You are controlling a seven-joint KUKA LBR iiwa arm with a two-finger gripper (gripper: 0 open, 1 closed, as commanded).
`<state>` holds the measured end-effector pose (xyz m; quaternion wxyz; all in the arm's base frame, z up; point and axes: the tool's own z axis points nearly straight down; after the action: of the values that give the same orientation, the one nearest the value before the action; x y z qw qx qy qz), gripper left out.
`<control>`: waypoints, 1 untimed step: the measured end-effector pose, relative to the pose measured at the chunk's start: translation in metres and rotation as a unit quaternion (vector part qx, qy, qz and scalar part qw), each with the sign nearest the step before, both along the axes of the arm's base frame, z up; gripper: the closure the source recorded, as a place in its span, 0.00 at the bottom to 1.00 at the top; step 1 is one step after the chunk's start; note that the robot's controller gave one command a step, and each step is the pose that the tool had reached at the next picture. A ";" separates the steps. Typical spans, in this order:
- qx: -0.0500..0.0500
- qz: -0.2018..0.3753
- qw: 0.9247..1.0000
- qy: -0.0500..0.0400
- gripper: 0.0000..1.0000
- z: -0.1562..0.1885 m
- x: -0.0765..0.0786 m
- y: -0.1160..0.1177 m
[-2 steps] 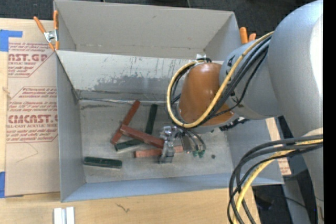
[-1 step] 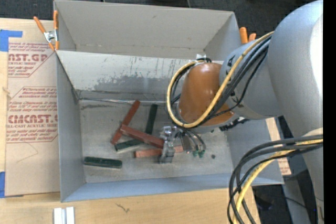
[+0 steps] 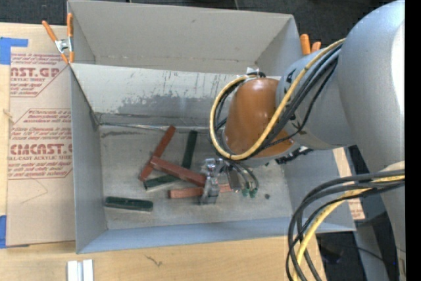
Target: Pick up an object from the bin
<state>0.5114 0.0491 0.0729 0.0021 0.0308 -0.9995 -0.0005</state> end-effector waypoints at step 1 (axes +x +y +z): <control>0.000 0.000 1.000 0.003 1.00 0.019 -0.002 0.000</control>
Offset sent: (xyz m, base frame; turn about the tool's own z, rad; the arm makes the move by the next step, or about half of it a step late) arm -0.0002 -0.0001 0.0769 0.0000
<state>0.5092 0.0490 0.0920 0.0056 0.0307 -0.9995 -0.0003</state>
